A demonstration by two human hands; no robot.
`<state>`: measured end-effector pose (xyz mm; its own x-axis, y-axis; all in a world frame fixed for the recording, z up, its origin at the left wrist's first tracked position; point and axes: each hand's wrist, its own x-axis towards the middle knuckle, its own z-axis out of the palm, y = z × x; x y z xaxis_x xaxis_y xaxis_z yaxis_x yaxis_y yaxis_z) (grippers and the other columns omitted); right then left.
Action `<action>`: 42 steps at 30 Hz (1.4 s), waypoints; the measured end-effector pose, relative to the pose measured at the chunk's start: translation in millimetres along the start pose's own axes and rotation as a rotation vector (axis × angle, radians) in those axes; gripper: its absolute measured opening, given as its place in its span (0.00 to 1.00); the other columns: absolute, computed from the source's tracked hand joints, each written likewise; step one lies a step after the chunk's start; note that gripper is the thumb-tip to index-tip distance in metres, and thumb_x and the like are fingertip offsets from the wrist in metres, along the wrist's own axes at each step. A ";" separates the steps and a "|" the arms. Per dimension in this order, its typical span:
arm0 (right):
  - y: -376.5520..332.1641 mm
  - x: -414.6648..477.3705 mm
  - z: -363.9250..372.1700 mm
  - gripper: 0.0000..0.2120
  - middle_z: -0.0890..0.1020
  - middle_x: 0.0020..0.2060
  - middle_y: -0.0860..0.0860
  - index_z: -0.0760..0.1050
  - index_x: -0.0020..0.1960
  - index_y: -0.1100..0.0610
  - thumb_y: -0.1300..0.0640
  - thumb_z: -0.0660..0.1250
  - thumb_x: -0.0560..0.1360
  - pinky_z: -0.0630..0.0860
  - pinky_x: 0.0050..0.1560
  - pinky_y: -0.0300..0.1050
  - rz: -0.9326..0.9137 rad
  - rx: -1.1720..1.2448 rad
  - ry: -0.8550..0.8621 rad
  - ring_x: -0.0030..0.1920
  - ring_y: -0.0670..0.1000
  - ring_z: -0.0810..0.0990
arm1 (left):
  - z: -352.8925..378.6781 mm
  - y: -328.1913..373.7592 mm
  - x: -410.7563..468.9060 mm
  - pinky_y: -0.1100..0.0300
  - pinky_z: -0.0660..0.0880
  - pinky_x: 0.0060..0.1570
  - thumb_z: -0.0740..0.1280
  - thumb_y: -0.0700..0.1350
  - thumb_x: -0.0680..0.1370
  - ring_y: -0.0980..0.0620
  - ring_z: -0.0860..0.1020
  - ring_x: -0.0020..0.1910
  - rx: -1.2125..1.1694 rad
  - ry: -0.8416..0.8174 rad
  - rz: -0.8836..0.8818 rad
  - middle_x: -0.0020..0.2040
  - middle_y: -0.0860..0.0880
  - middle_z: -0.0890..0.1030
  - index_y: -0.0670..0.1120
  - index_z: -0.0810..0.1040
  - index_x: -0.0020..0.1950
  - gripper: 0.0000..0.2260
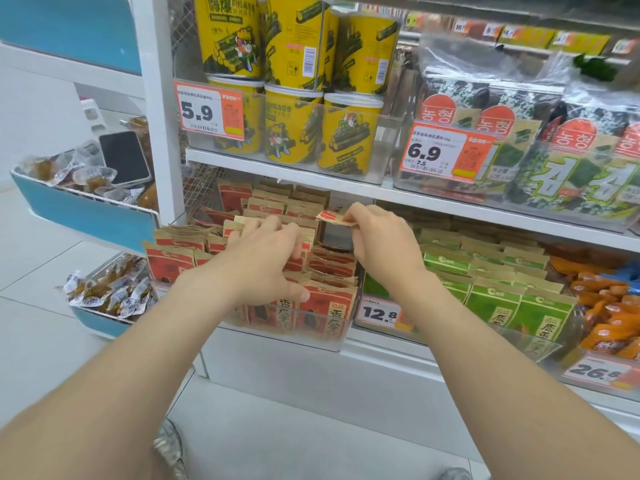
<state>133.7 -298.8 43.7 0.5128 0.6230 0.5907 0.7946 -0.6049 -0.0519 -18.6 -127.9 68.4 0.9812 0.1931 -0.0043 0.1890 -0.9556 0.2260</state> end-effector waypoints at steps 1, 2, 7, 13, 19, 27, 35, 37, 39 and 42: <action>-1.4 3.6 -0.4 0.08 0.84 0.49 0.57 0.78 0.58 0.59 0.65 0.66 0.80 0.79 0.41 0.57 -0.003 0.012 0.015 0.45 0.65 0.82 | 0.1 -1.7 0.8 0.46 0.66 0.63 0.78 0.66 0.72 0.48 0.65 0.64 0.002 -0.006 0.000 0.61 0.53 0.69 0.57 0.69 0.57 0.25; -3.2 6.6 -1.0 0.07 0.84 0.47 0.58 0.78 0.57 0.60 0.66 0.66 0.80 0.79 0.40 0.56 -0.012 0.024 0.038 0.43 0.65 0.81 | -0.1 -3.0 1.5 0.47 0.65 0.62 0.77 0.67 0.72 0.48 0.65 0.64 0.001 -0.018 0.000 0.61 0.53 0.69 0.57 0.69 0.56 0.25; -8.4 9.5 4.0 0.04 0.82 0.43 0.56 0.74 0.53 0.59 0.65 0.67 0.80 0.75 0.37 0.54 -0.029 0.026 -0.026 0.39 0.65 0.80 | -0.4 -6.9 2.6 0.48 0.63 0.61 0.75 0.68 0.74 0.48 0.62 0.65 -0.014 -0.078 0.004 0.62 0.52 0.69 0.56 0.69 0.58 0.24; -2.2 13.3 10.4 0.17 0.84 0.52 0.58 0.78 0.69 0.58 0.65 0.64 0.81 0.72 0.43 0.50 0.190 -0.055 -0.159 0.52 0.64 0.83 | 2.2 -8.1 -0.3 0.49 0.64 0.61 0.73 0.66 0.76 0.48 0.62 0.65 -0.040 -0.071 0.009 0.61 0.52 0.68 0.56 0.69 0.58 0.22; -17.6 7.9 -15.6 0.16 0.86 0.56 0.53 0.83 0.63 0.54 0.56 0.62 0.80 0.82 0.54 0.54 0.095 0.070 -0.229 0.56 0.59 0.83 | 6.0 -11.5 -2.5 0.48 0.67 0.63 0.72 0.68 0.76 0.48 0.65 0.64 -0.046 -0.009 0.010 0.61 0.53 0.68 0.55 0.68 0.60 0.24; -13.8 -11.3 -43.2 0.03 0.78 0.49 0.45 0.83 0.46 0.42 0.46 0.77 0.77 0.73 0.56 0.50 0.033 0.220 -0.362 0.53 0.50 0.77 | 18.1 7.4 3.1 0.38 0.70 0.67 0.69 0.68 0.77 0.38 0.71 0.67 0.092 0.160 -0.125 0.66 0.45 0.72 0.49 0.66 0.64 0.28; -27.0 -5.8 -27.6 0.13 0.82 0.47 0.52 0.80 0.46 0.54 0.52 0.60 0.82 0.80 0.52 0.53 -0.072 -0.015 -0.374 0.50 0.58 0.83 | 34.3 29.8 20.4 0.39 0.72 0.63 0.71 0.69 0.76 0.35 0.73 0.66 0.198 0.290 -0.259 0.67 0.42 0.68 0.45 0.65 0.67 0.35; -30.0 -6.6 -18.6 0.13 0.80 0.61 0.57 0.79 0.58 0.57 0.53 0.59 0.82 0.76 0.66 0.58 -0.092 -0.181 -0.529 0.65 0.60 0.79 | 33.6 24.9 22.4 0.34 0.69 0.69 0.72 0.69 0.74 0.34 0.70 0.69 0.181 0.189 -0.218 0.70 0.41 0.65 0.46 0.62 0.69 0.37; -27.0 -5.5 -8.2 0.22 0.71 0.77 0.59 0.73 0.74 0.59 0.52 0.60 0.83 0.62 0.79 0.67 -0.051 -0.303 -0.668 0.78 0.61 0.67 | 29.6 19.8 21.1 0.27 0.59 0.75 0.72 0.68 0.74 0.33 0.65 0.73 0.139 0.061 -0.142 0.72 0.41 0.62 0.48 0.59 0.69 0.37; -21.4 3.4 3.7 0.28 0.68 0.79 0.58 0.66 0.79 0.59 0.48 0.59 0.82 0.55 0.80 0.71 0.006 -0.339 -0.728 0.80 0.61 0.65 | 22.7 11.2 12.9 0.22 0.46 0.77 0.68 0.61 0.79 0.33 0.56 0.79 0.104 0.024 -0.064 0.76 0.43 0.59 0.51 0.60 0.70 0.28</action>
<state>119.7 -281.9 43.8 0.6928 0.7157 -0.0880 0.7091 -0.6540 0.2634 -3.0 -141.1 48.8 0.9661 0.2582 0.0078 0.2553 -0.9589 0.1234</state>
